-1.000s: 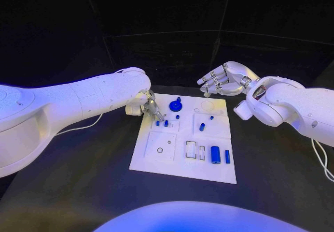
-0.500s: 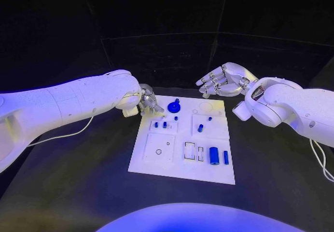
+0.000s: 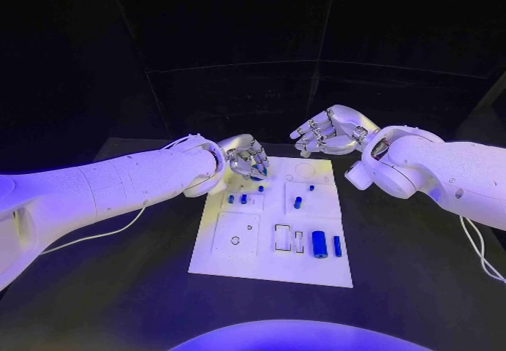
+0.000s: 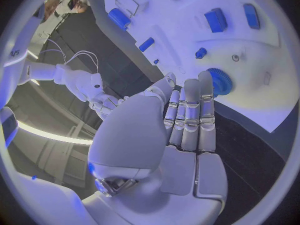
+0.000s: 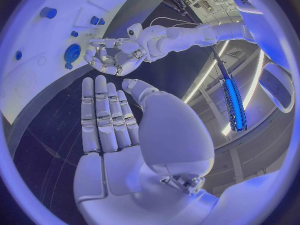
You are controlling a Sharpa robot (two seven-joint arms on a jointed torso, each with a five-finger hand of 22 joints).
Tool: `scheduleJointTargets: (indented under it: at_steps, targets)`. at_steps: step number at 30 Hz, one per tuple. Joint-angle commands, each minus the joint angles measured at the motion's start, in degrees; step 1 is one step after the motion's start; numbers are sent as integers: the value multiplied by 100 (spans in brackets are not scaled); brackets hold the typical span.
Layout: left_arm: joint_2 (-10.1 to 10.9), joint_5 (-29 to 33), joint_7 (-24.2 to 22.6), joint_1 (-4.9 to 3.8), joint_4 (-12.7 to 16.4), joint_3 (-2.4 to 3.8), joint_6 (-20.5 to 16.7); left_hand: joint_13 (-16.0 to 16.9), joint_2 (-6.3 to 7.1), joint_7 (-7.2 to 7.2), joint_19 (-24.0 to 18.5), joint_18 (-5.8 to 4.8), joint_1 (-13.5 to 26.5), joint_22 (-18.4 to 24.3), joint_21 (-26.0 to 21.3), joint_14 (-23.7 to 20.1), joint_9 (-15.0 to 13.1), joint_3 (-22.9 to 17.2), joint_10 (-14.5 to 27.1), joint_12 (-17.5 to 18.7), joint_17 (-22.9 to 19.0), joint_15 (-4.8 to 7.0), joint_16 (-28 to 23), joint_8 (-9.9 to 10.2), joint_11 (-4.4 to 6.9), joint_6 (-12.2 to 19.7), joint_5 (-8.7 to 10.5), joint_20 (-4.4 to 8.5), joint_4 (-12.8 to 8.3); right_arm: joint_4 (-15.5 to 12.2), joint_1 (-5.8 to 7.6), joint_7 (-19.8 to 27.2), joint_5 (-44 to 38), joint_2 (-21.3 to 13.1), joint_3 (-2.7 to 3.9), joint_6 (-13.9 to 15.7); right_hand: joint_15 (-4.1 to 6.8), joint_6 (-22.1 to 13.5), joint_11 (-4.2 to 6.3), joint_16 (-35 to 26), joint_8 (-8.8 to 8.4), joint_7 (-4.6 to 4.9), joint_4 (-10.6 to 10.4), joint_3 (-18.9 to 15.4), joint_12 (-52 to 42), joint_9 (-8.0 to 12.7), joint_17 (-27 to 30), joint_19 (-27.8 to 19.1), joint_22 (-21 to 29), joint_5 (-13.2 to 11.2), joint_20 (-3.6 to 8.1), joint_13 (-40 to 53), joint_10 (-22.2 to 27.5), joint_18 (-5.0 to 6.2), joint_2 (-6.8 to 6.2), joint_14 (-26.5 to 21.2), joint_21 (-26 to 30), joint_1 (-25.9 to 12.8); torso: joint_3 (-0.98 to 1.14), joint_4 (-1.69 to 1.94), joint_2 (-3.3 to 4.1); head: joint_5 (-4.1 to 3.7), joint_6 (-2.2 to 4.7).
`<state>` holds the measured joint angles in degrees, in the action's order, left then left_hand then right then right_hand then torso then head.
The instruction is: Assemble the parts on the task board
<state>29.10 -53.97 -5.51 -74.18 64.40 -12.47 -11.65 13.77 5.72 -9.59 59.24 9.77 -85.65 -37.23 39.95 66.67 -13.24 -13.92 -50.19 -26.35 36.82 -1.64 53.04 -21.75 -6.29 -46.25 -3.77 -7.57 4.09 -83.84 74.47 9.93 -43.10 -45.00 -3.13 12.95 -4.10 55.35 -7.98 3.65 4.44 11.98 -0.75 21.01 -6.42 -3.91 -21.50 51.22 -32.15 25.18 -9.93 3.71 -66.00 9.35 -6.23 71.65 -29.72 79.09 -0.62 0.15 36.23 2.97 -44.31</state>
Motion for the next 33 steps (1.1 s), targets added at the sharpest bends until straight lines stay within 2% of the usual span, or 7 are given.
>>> scheduleJointTargets:
  at_steps: [1,7,8,11,16,21,33]
  targets:
    - [-109,-1384,-559,43,-153,1,-209,-194,92,14,189,82,30,-13,43,345,162,21,24,154,278,-2,327,166,-3,-82,-22,13,-47,7,11,76,-27,23,4,14,-22,-20,3,7,28,23,34,7,-17,4,5,-16,5,13,-1,-5,19,91,14,14,30,-38,7,-9,8,-13,37]
    - [-310,-2106,-287,100,-405,1,172,-483,104,48,763,80,161,-120,301,1358,399,94,-63,324,1843,53,1670,397,26,-345,-21,55,-90,23,11,77,-40,55,4,11,-22,-20,3,7,28,23,34,7,-17,4,5,-16,5,13,-1,-5,19,91,14,14,30,-38,10,-22,15,-2,55]
    - [-351,-2205,-232,110,-459,2,232,-542,97,56,960,43,184,-324,521,1522,444,100,-133,352,2175,67,1929,440,38,-424,-23,71,-96,24,11,79,-49,59,4,12,-22,-20,3,7,28,23,34,7,-17,4,5,-16,5,13,-1,-5,19,91,14,14,30,-38,11,-19,13,-18,53]
    - [-405,-2334,-142,122,-531,3,333,-635,90,79,1286,-48,213,-817,1006,1687,515,97,-281,401,2530,89,2211,514,66,-541,-26,98,-106,25,11,81,-68,62,4,12,-22,-20,3,7,28,23,34,7,-17,4,5,-16,5,13,-1,-5,19,91,14,14,30,-38,10,-18,14,-36,41]
    - [-469,-2513,27,134,-606,5,586,-789,90,122,1607,-144,272,-1342,1503,1793,611,78,-553,532,2632,139,2349,627,110,-767,-25,144,-101,20,11,78,-85,63,4,18,-21,-18,3,8,31,22,42,12,-19,3,12,-14,3,13,1,-5,18,91,19,16,30,-32,9,-22,16,-43,19]
    - [-506,-2642,79,149,-656,6,725,-838,86,133,1657,-160,281,-1432,1582,1797,636,61,-620,590,2577,148,2335,663,121,-834,-25,157,-101,21,11,85,-89,73,4,24,-21,-18,3,8,31,22,42,12,-19,3,12,-14,3,13,1,-5,18,91,19,16,30,-32,9,-4,7,-80,-14]
    - [-598,-2705,90,183,-771,8,733,-924,34,147,1754,-201,245,-1657,1775,1812,685,-36,-794,696,2537,168,2340,744,142,-955,-30,177,-120,31,11,106,-91,102,4,37,-19,-14,4,9,33,22,48,17,-20,2,19,-13,2,14,2,-4,17,92,25,18,29,-26,4,-9,6,-65,-40]
